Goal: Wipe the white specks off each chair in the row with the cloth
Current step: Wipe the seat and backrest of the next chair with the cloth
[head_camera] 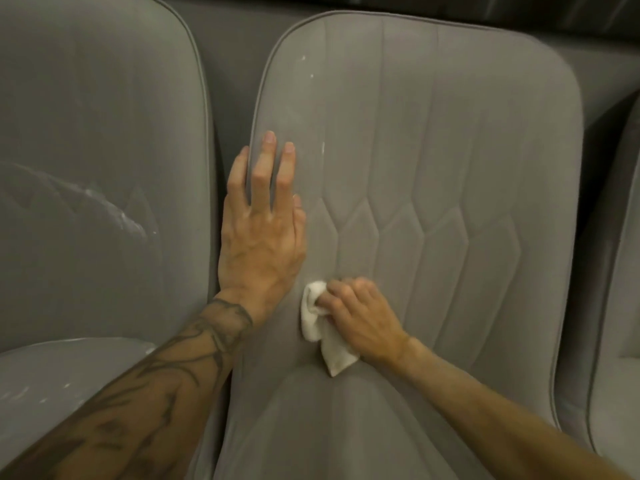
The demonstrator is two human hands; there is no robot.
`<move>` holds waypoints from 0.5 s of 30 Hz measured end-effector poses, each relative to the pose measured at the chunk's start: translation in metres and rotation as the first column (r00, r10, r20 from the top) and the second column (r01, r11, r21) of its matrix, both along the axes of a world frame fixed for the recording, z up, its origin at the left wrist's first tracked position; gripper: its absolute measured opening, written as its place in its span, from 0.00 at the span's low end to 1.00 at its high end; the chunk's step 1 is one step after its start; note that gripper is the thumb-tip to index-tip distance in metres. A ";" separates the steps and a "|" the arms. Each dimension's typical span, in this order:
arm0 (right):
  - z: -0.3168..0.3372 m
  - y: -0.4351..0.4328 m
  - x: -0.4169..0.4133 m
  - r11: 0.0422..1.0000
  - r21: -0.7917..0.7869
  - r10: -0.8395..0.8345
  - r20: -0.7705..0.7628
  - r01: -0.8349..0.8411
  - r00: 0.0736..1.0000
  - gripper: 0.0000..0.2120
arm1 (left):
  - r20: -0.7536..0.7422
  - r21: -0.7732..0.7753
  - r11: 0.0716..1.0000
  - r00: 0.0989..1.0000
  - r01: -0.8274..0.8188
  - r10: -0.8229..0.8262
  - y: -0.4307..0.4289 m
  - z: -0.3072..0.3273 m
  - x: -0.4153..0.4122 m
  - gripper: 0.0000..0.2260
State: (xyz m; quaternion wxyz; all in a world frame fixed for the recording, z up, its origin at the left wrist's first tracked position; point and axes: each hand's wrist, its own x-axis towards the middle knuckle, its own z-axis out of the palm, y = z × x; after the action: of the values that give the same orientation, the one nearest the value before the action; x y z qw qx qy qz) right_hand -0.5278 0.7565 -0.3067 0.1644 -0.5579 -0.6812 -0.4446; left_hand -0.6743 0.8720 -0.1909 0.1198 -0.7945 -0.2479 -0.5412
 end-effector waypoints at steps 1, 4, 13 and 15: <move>0.018 0.007 0.003 0.998 0.063 0.006 -0.010 -0.005 1.000 0.10 | 0.003 0.005 1.000 1.000 -0.002 0.002 0.001 0.000 0.000 0.25; 0.077 0.033 0.007 0.936 0.334 -0.030 -0.230 0.108 0.973 0.08 | 0.000 0.005 1.000 1.000 -0.005 0.005 0.001 -0.001 0.000 0.25; -0.017 0.002 -0.016 0.996 0.083 -0.009 -0.151 0.021 0.989 0.12 | -0.009 0.009 1.000 1.000 -0.008 0.008 0.002 -0.002 0.001 0.25; 0.019 0.011 -0.009 0.983 0.176 -0.025 -0.201 0.061 0.979 0.10 | -0.014 0.005 1.000 1.000 -0.013 0.013 0.002 -0.002 0.001 0.25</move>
State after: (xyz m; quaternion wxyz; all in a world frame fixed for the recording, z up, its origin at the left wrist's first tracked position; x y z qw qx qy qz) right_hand -0.5364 0.7671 -0.2882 0.2714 -0.5967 -0.6059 -0.4506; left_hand -0.6734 0.8741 -0.1932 0.1270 -0.7965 -0.2510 -0.5353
